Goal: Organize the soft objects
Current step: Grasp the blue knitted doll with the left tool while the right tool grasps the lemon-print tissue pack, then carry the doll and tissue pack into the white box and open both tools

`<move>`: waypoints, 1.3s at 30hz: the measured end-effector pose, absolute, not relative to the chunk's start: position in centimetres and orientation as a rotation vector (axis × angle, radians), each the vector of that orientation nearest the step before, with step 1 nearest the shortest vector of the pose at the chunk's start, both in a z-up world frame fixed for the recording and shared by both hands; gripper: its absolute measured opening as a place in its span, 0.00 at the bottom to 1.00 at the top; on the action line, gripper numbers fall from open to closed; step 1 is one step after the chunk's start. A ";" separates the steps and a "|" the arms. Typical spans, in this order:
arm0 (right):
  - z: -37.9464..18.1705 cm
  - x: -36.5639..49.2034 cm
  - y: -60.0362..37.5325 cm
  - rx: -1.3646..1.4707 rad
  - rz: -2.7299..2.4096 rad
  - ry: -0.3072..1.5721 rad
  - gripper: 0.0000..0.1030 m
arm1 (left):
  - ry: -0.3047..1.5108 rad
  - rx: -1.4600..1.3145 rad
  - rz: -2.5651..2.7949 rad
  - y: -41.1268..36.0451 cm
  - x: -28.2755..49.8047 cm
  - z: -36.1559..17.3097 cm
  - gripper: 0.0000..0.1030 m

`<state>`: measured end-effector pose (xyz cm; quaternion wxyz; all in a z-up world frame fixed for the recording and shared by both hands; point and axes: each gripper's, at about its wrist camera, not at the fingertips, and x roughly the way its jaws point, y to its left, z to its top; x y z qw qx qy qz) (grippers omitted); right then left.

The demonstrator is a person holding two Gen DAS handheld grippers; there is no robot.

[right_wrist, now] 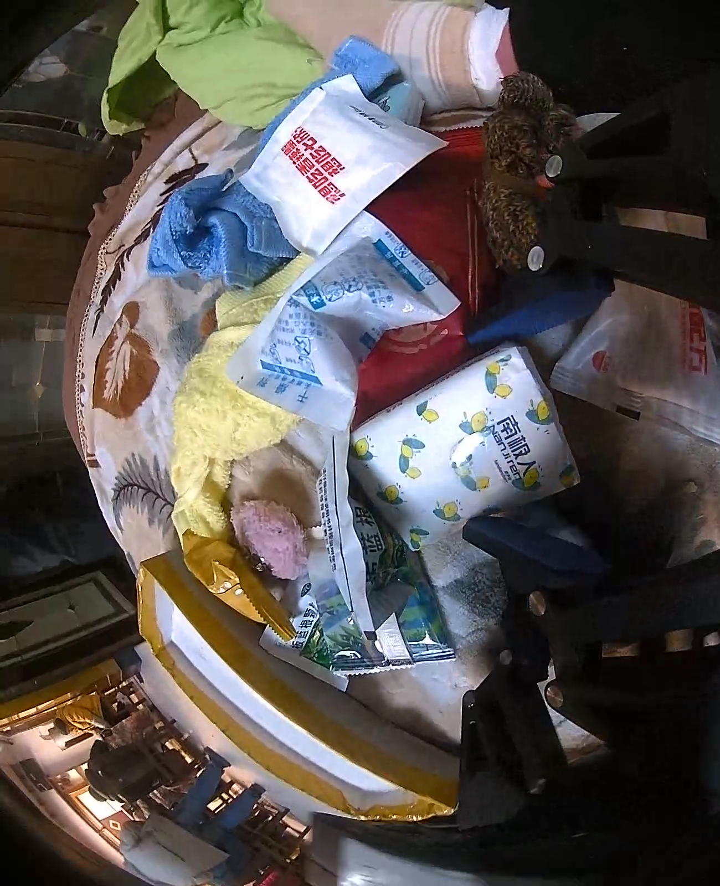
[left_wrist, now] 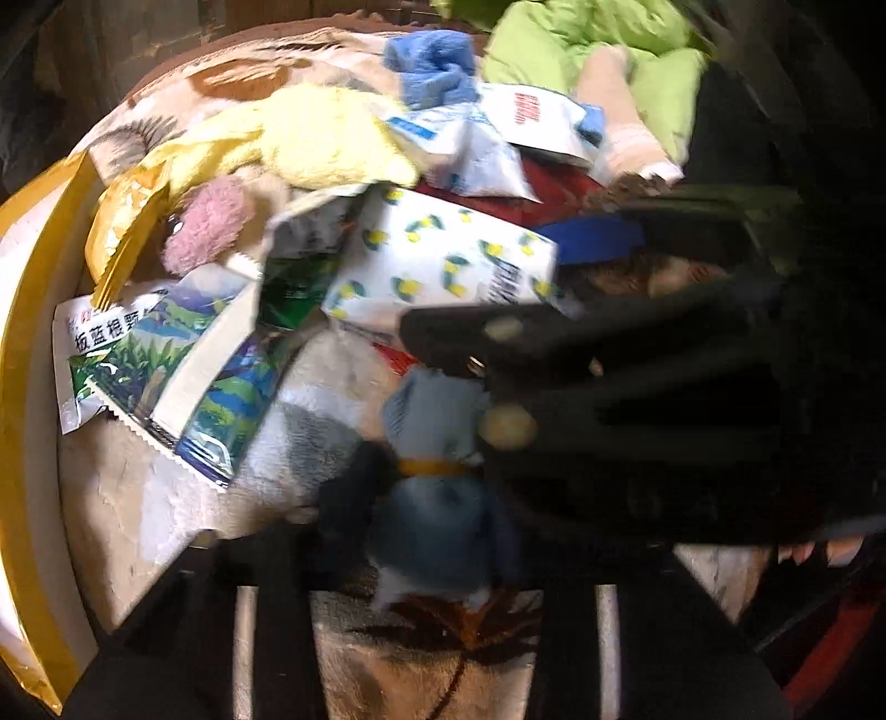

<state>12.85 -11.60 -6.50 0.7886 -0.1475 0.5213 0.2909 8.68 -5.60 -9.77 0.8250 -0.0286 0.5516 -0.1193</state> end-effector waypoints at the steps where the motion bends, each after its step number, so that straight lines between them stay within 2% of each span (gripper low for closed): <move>1: -6.6 12.7 -11.5 -0.308 0.625 1.124 0.60 | 1.176 -0.082 -0.258 -5.3 8.9 -9.9 0.23; 15: -6.3 11.3 -13.3 -0.148 0.564 1.124 0.49 | 1.169 -0.171 -0.260 -3.6 8.7 -10.9 0.20; 28: -2.8 9.8 -16.8 0.060 0.537 1.086 0.49 | 1.141 -0.197 -0.314 -0.8 4.0 -6.2 0.20; 35: -0.4 8.1 -13.5 0.052 0.634 1.051 0.49 | 1.079 -0.230 -0.274 2.4 3.5 -2.5 0.20; 39: 0.5 7.9 -9.9 0.042 0.708 1.042 0.49 | 1.056 -0.258 -0.185 6.8 3.3 -1.3 0.20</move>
